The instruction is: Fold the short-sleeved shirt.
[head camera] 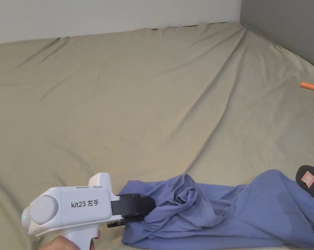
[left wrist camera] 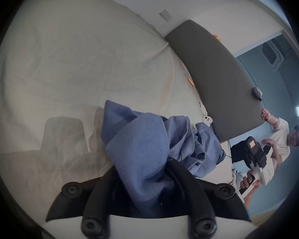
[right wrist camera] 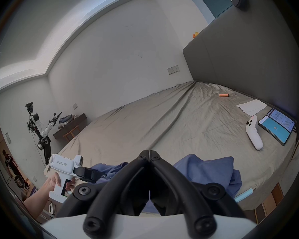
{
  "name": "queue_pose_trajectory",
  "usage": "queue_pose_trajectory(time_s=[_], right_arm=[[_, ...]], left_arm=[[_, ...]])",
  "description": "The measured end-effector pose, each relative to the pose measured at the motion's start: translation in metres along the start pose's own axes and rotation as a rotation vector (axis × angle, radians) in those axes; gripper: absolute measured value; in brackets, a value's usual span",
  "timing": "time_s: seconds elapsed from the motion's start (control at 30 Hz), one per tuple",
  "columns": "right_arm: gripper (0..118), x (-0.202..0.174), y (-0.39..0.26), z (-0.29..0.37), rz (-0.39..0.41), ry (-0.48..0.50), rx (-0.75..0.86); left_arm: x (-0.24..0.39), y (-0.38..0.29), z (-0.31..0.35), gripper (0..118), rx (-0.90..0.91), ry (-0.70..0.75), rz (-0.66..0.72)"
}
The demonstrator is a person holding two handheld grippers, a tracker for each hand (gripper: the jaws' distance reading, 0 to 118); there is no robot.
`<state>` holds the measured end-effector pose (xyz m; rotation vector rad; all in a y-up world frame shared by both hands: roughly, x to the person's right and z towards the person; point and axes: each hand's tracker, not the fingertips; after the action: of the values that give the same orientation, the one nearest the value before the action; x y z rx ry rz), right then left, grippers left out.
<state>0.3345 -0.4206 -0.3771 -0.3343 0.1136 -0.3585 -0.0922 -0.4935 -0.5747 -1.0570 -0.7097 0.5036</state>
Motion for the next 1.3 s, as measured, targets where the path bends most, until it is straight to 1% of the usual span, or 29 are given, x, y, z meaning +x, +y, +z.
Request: queue_pose_trajectory(time_s=[0.07,0.17,0.27,0.33,0.37,0.4,0.47,0.6,0.63,0.73,0.8,0.87,1.03,1.07,1.1,1.13,1.17,1.2,1.23,1.27,1.3], right_arm=[[0,-0.002,0.001,-0.001,0.004,-0.001,-0.002],[0,-0.004,0.002,-0.001,0.01,0.01,-0.001],[0,-0.007,0.003,-0.002,0.017,0.015,0.004],[0,-0.008,0.004,-0.003,0.012,0.021,0.008],[0,-0.009,0.003,-0.003,0.011,0.022,0.01],[0,-0.01,0.003,-0.003,0.014,0.022,0.011],[0,-0.012,0.003,-0.005,0.022,0.023,0.006],[0,-0.017,-0.001,-0.008,0.023,0.029,0.011],[0,-0.018,-0.002,-0.009,0.015,0.038,0.01],[0,-0.022,-0.004,-0.009,0.01,0.046,0.01],[0,-0.024,-0.004,-0.008,0.008,0.046,0.004],[0,-0.024,-0.004,-0.004,0.013,0.045,0.003],[0,-0.022,0.0,0.006,-0.011,0.045,0.022],[0,-0.022,0.001,0.008,-0.012,0.044,0.022],[0,-0.021,0.002,0.009,-0.011,0.039,0.024],[0,-0.021,0.002,0.011,-0.01,0.038,0.024],[0,-0.021,0.003,0.012,-0.007,0.037,0.021],[0,-0.021,0.003,0.014,-0.004,0.036,0.02],[0,-0.02,0.003,0.015,-0.002,0.035,0.02],[0,-0.02,0.003,0.016,-0.002,0.037,0.021],[0,-0.019,0.003,0.016,-0.005,0.039,0.021]], left_arm=[[-0.007,0.004,0.01,21,0.037,-0.038,0.046],[-0.015,0.005,0.029,21,0.076,-0.06,0.068],[-0.021,0.007,0.051,21,0.097,0.026,0.012],[-0.033,0.011,0.073,21,0.123,0.056,0.046],[-0.036,0.012,0.086,21,0.16,0.085,0.073],[-0.037,0.012,0.099,21,0.185,0.112,0.072],[-0.041,0.016,0.123,21,0.228,0.214,0.076],[-0.013,0.02,0.142,21,0.193,0.497,-0.069],[-0.001,0.018,0.14,21,0.184,0.529,-0.12],[0.037,0.016,0.119,21,0.162,0.596,-0.256],[0.068,0.013,0.092,21,0.121,0.669,-0.393],[0.1,0.007,0.061,21,0.091,0.697,-0.501],[0.158,-0.023,-0.02,21,0.028,0.539,-0.639],[0.161,-0.03,-0.033,21,0.02,0.506,-0.662],[0.168,-0.036,-0.052,22,-0.001,0.469,-0.654],[0.173,-0.041,-0.069,22,-0.011,0.46,-0.62],[0.177,-0.048,-0.084,22,-0.034,0.448,-0.621],[0.18,-0.058,-0.096,28,-0.068,0.446,-0.652],[0.184,-0.065,-0.106,40,-0.081,0.488,-0.685],[0.186,-0.071,-0.114,58,-0.086,0.5,-0.717],[0.188,-0.075,-0.119,89,-0.074,0.487,-0.7]])
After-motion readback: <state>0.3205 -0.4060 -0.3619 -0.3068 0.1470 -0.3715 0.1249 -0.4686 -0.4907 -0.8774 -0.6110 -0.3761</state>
